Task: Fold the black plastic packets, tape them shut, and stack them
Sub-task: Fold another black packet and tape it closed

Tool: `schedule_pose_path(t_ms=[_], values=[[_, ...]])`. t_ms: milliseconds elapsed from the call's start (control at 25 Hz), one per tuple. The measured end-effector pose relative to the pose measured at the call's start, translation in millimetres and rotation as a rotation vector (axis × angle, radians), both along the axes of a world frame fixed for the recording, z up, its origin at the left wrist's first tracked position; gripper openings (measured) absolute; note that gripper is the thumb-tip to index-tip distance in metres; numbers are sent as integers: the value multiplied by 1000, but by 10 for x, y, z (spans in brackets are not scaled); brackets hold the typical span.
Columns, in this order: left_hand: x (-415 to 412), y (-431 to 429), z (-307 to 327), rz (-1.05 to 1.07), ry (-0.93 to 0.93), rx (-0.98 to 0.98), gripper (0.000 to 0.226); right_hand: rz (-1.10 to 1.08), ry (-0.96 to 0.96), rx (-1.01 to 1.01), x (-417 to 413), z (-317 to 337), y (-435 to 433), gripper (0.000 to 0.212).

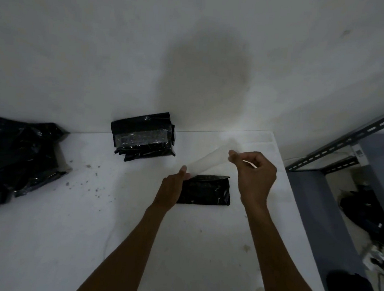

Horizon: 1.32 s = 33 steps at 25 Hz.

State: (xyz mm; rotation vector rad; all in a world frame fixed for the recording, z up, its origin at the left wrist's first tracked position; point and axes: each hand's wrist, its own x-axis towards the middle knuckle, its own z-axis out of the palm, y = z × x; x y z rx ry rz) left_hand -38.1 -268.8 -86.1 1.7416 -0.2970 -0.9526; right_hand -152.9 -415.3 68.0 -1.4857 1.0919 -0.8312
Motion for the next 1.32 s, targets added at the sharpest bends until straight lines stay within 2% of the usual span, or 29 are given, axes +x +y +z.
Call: schedule_pose_path(t_ms=[80,200,320,480,720,880,1080,1320], values=[[59,-19,-31,88,119,-7,63,-10,26,29,64,-95,38,19],[91,-20,-6,186,190,-56,50,-20,51,64,116,-289,57,19],[93,10,-78,221,105,-31,31,-30,66,73,113,-518,32,19],[93,43,-137,254,-17,32,24,-60,142,15,43,-843,-79,21],[-56,69,-110,277,-331,111,22,-107,414,-115,-61,-1311,-203,22],[-91,58,-147,287,-494,108,26,-93,434,-177,-120,-1576,-192,10],[-197,20,-136,366,-540,99,40,24,315,-351,-92,-1688,-227,7],[-301,28,-102,431,-509,96,27,239,318,-404,22,-1695,-364,4]])
